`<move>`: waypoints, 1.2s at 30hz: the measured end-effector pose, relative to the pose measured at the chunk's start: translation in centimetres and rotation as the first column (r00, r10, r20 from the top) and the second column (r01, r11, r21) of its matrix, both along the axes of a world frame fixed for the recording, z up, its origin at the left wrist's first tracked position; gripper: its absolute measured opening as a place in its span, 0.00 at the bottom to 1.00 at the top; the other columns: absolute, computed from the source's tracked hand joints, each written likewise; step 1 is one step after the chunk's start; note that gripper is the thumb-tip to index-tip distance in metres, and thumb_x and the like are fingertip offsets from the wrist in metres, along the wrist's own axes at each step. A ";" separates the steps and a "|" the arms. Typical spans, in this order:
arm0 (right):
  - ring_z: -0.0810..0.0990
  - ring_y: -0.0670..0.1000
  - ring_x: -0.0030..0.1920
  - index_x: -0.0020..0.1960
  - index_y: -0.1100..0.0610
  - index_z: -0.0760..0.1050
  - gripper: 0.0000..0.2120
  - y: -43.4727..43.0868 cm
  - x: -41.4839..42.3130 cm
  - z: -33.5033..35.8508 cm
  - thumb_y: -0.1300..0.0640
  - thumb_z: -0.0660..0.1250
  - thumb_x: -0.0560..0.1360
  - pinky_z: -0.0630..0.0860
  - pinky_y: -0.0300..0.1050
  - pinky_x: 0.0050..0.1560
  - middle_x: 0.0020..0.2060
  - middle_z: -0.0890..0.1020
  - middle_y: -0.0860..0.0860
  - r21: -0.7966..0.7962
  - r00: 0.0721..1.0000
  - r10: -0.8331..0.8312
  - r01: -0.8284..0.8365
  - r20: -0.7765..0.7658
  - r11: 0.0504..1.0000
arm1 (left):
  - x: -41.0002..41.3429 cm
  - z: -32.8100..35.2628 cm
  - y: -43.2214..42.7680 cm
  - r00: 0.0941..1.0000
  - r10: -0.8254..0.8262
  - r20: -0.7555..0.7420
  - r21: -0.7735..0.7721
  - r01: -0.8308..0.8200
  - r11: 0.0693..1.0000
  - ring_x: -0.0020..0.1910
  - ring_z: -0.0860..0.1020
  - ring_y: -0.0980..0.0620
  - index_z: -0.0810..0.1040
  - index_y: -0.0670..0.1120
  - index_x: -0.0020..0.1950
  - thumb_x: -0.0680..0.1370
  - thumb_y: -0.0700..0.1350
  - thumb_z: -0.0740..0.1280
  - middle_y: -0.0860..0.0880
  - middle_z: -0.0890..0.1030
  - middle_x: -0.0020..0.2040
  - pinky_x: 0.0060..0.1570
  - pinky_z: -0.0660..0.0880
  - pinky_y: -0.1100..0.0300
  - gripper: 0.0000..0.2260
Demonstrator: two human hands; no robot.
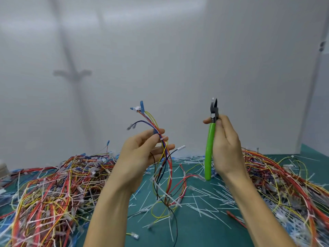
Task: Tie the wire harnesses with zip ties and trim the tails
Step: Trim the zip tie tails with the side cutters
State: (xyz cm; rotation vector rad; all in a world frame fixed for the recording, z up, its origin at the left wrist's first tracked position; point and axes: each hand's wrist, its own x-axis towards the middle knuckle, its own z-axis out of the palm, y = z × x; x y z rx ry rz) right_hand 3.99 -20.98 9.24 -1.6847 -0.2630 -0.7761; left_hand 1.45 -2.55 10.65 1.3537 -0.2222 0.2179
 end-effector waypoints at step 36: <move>0.69 0.46 0.33 0.42 0.53 0.79 0.25 0.1 -2.4 1.6 0.34 0.57 0.75 0.62 0.42 0.33 0.26 0.71 0.49 -0.671 0.995 0.080 -0.093 -0.050 0.736 | -0.3 0.3 -1.2 0.977 0.176 0.120 -0.123 -0.161 0.979 0.39 0.86 0.49 0.82 0.41 0.50 0.75 0.33 0.69 0.44 0.86 0.41 0.40 0.81 0.62 0.06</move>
